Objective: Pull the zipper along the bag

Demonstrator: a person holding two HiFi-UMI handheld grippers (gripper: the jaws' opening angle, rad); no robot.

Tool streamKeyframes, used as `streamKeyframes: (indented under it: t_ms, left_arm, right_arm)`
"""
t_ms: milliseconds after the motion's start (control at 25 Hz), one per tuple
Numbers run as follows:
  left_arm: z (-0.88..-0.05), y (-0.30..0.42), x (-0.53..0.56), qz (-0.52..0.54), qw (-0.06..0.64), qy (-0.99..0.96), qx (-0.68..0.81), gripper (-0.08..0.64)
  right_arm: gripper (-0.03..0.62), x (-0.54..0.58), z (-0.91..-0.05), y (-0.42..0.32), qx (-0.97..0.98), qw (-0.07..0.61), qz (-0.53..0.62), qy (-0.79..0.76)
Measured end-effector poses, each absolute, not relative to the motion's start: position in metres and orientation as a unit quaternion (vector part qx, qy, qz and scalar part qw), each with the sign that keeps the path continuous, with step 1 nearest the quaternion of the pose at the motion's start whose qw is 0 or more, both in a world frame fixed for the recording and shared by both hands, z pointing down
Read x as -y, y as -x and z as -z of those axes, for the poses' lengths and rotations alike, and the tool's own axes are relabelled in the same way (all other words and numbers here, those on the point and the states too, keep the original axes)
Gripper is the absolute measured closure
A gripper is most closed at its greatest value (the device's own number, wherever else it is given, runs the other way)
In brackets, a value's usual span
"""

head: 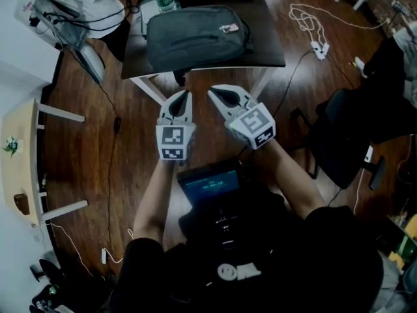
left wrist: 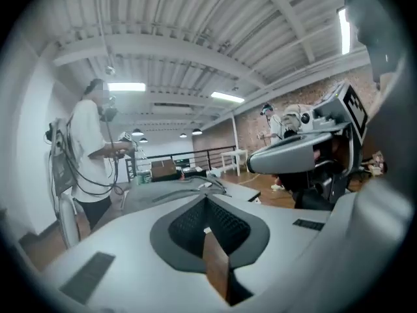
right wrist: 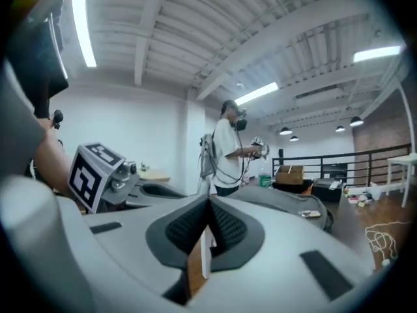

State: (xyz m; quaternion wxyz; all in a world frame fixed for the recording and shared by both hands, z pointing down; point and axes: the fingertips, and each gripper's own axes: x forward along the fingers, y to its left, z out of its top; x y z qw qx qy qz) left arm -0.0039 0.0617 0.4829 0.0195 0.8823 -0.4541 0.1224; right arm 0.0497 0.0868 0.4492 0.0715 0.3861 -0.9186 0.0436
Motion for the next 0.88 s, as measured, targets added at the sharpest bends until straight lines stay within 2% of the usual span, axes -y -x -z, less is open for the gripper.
streamKeyframes:
  t_ms: [120,400,880]
  left_arm:
    - [-0.458,0.004,-0.064,-0.063,0.021,-0.881,0.469,0.56]
    - [-0.411,0.024,-0.079,0.016,-0.002,-0.865,0.501,0.56]
    - [-0.395,0.05,-0.089,0.025,-0.027,-0.841,0.54,0.56]
  right_arm:
    - [0.586,-0.087,-0.431,-0.063,0.911,0.025,-0.042,-0.409]
    - [0.586,-0.105,-0.4,-0.077,0.902,-0.024,-0.028,-0.43]
    - [0.586,-0.115,-0.398,-0.085,0.899,-0.03,-0.025,-0.437]
